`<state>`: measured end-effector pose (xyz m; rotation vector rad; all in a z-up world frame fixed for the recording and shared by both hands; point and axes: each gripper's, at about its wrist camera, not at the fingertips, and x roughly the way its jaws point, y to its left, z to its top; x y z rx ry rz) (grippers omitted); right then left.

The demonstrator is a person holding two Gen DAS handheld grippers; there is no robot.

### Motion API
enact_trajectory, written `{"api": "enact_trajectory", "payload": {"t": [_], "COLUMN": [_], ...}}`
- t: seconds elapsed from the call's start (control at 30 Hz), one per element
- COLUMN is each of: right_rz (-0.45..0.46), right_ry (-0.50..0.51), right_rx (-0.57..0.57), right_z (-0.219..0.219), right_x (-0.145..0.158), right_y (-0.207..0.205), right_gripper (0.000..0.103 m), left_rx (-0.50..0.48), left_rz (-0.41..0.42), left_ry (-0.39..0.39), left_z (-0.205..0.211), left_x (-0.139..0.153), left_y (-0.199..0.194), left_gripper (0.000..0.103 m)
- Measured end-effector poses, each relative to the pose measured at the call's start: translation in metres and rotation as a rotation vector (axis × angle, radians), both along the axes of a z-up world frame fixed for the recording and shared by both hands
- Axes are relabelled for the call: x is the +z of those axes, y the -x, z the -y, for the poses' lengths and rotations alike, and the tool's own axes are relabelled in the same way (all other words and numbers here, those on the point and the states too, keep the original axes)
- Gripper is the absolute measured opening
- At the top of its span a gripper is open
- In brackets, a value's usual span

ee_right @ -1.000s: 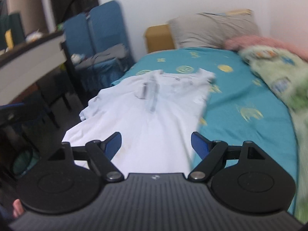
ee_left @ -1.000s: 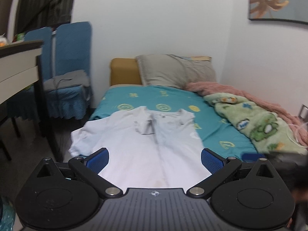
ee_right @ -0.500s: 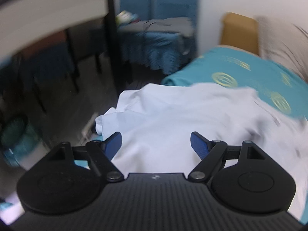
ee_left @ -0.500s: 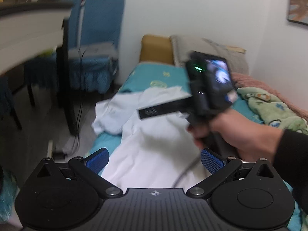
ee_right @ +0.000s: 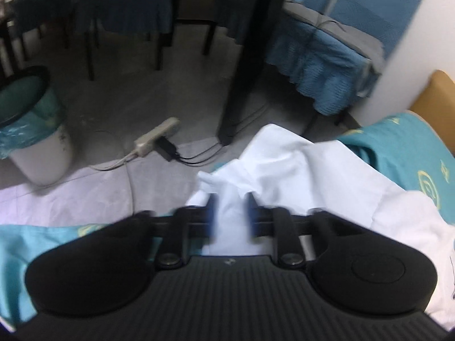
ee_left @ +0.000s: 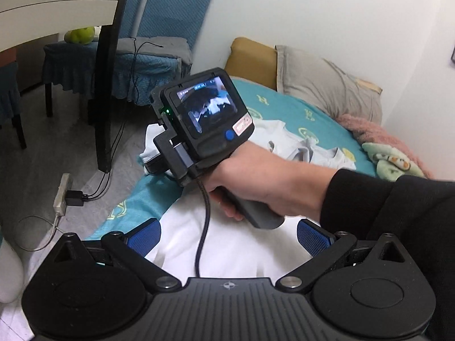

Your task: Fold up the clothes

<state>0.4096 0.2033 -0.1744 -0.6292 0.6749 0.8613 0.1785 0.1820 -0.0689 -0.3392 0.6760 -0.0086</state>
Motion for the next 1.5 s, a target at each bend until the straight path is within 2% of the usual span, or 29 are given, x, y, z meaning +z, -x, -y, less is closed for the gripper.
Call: {"api": "enact_trajectory", "payload": {"t": [0.13, 0.23, 0.37, 0.53, 0.6, 0.73, 0.8, 0.87, 0.93, 1.0, 1.07, 1.13, 1.17, 1.23, 1.27, 1.33, 1.4, 1.5], "right_rz": [0.033, 0.087, 0.158, 0.261, 0.282, 0.255, 0.194, 0.136, 0.129, 0.122, 0.061, 0.021, 0.012, 0.044, 0.06, 0.062, 0.018, -0.06], "right_ry": [-0.098, -0.18, -0.305, -0.437, -0.478, -0.551, -0.574, -0.561, -0.51, -0.494, -0.506, -0.512, -0.511, -0.546, -0.563, -0.629, -0.701, -0.721], "right_rx": [-0.052, -0.119, -0.252, -0.486, -0.631, -0.926, -1.045, -1.108, -1.127, -1.13, -1.122, -1.097, -1.076, -1.03, -1.006, -0.976, -0.952, -0.939], "right_z": [0.016, 0.034, 0.076, 0.152, 0.191, 0.27, 0.305, 0.33, 0.342, 0.348, 0.358, 0.36, 0.358, 0.356, 0.354, 0.355, 0.355, 0.345], "right_x": [0.018, 0.043, 0.081, 0.113, 0.113, 0.09, 0.069, 0.047, 0.032, 0.023, 0.019, 0.018, 0.019, 0.024, 0.026, 0.035, 0.045, 0.053], "right_y": [0.005, 0.008, 0.008, 0.008, 0.007, 0.014, 0.016, 0.02, 0.027, 0.036, 0.034, 0.034, 0.034, 0.036, 0.037, 0.027, 0.007, -0.031], "right_gripper": [0.008, 0.006, 0.005, 0.005, 0.005, 0.005, 0.005, 0.005, 0.007, 0.007, 0.008, 0.015, 0.025, 0.073, 0.077, 0.077, 0.077, 0.076], "left_rx": [-0.03, -0.046, -0.141, -0.237, -0.263, -0.316, -0.342, -0.358, -0.361, -0.363, -0.36, -0.358, -0.356, -0.348, -0.344, -0.332, -0.314, -0.29], "left_rz": [0.043, 0.08, 0.146, 0.222, 0.227, 0.236, 0.241, 0.236, 0.225, 0.213, 0.208, 0.212, 0.213, 0.208, 0.205, 0.204, 0.201, 0.19], "left_ry": [0.12, 0.172, 0.256, 0.232, 0.21, 0.166, 0.143, 0.134, 0.129, 0.123, 0.12, 0.123, 0.123, 0.122, 0.121, 0.125, 0.136, 0.163], "left_z": [-0.002, -0.004, -0.001, 0.019, 0.03, 0.051, 0.061, 0.069, 0.073, 0.076, 0.071, 0.067, 0.065, 0.064, 0.064, 0.062, 0.058, 0.052], "left_x": [0.001, 0.002, 0.008, 0.015, 0.014, 0.013, 0.012, 0.011, 0.009, 0.006, 0.004, 0.005, 0.006, 0.008, 0.009, 0.01, 0.012, 0.011], "left_y": [0.005, 0.009, 0.014, 0.022, 0.022, 0.02, 0.019, 0.017, 0.014, 0.012, 0.01, 0.01, 0.012, 0.013, 0.014, 0.015, 0.016, 0.013], "left_gripper": [0.103, 0.103, 0.103, 0.103, 0.103, 0.103, 0.103, 0.103, 0.103, 0.103, 0.103, 0.103, 0.103, 0.103, 0.103, 0.103, 0.103, 0.103]}}
